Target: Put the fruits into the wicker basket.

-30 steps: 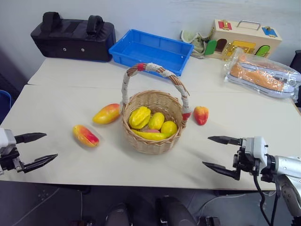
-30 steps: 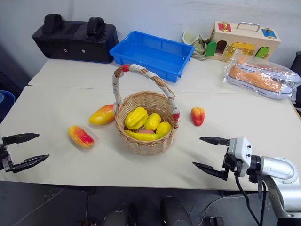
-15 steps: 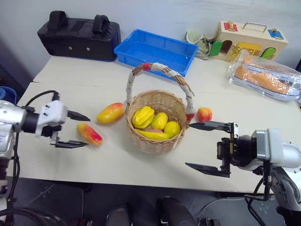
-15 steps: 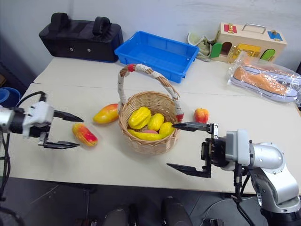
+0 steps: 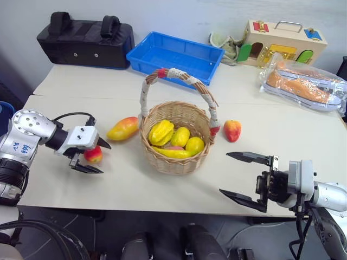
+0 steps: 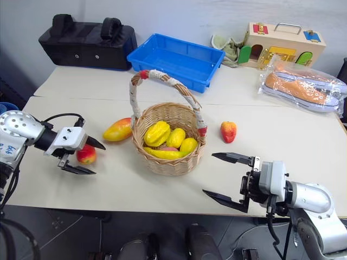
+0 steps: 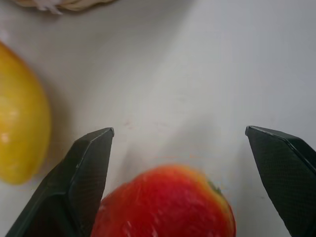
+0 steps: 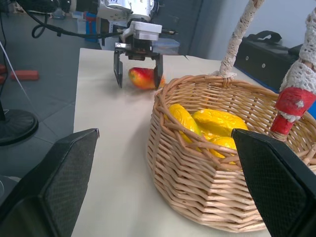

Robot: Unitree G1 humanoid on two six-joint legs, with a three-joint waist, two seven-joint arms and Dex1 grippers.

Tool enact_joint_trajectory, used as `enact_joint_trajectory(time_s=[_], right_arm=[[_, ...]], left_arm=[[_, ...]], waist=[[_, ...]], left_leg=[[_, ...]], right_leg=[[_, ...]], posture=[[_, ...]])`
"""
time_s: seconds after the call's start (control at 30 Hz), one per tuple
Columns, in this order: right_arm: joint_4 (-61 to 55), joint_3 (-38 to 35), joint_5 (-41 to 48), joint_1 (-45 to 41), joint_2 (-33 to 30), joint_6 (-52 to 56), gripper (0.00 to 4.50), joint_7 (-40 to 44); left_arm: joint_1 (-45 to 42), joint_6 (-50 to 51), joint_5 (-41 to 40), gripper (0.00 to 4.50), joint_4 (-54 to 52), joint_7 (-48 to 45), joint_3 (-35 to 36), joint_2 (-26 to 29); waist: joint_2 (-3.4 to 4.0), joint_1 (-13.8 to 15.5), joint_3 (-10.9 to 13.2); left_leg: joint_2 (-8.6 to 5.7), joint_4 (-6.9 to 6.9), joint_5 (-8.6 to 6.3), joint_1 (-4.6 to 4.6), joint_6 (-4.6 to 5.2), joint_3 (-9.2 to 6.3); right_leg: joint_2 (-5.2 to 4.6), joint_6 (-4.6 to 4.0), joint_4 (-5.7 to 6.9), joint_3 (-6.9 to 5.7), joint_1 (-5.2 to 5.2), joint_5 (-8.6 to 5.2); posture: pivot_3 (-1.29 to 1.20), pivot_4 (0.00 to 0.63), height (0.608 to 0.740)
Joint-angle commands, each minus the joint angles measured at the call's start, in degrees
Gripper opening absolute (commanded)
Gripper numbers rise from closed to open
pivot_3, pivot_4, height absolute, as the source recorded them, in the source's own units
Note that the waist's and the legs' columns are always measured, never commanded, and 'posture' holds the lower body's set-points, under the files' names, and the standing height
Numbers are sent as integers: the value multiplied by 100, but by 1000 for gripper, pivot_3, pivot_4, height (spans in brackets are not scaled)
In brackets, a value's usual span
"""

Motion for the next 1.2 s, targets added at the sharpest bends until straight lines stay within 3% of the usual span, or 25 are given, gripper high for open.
enact_joint_trajectory(time_s=[0.03,0.13,0.5,0.57,0.67,0.8,1.0,1.07,1.2], right_arm=[[-208,-137,-3,-40,29,-100,4477,-128],[-191,-31,-61,-161,38,-75,4500,-216],[-83,-63,-27,-197,-41,-32,4500,-136],[-38,-39,-16,-227,-39,-19,4500,-96],[-27,-40,19,-215,-29,24,4500,-75],[-63,-22,29,-79,3,64,4500,-79],[-203,52,114,-156,123,105,4500,-226],[-215,136,129,-303,185,134,4500,-261],[-181,254,122,-503,248,168,4500,-304]], left_arm=[[0,-537,275,4500,451,-585,45,38],[13,-1064,497,3918,946,-406,135,-118],[397,-1434,406,340,1435,-325,759,-147],[520,-1243,130,19,1295,-315,1039,-209],[696,-398,-563,19,586,-172,1585,-343],[992,1747,-1746,19,-918,622,2628,-255],[2314,3816,-2194,1755,-1615,2208,4799,230],[3098,4234,-2108,2396,-1671,2376,5544,307],[4398,4678,-1890,3716,-1916,2296,6374,407]], waist=[[0,-5,0],[0,-15,0],[0,-19,-1],[0,-38,-1],[-1,-35,0],[-4,-22,-1],[-1,-152,-1],[1,-179,0],[-11,-141,-2]], left_leg=[[0,-1,0,1,0,-2],[0,-4,-1,2,-2,-3],[1,-4,-1,2,-2,-6],[1,-4,-1,4,-2,-7],[1,-2,-1,3,-3,-10],[1,1,-1,-4,-3,-26],[0,-18,-5,24,-23,-51],[-3,-21,-7,35,-35,-74],[-5,-19,-10,28,-38,-87]], right_leg=[[1,0,-1,-1,2,0],[2,0,-3,-2,1,-1],[0,0,1,-6,2,-1],[0,0,3,-6,2,-1],[0,0,7,-11,2,-1],[-2,1,8,-18,5,0],[7,4,12,-12,17,-1],[10,3,18,-17,19,-2],[9,1,16,-25,16,-3]], posture=[[0,150,740],[0,150,740],[0,150,740],[0,150,740],[0,150,740],[0,150,740],[0,150,740],[0,150,740],[0,150,740]])
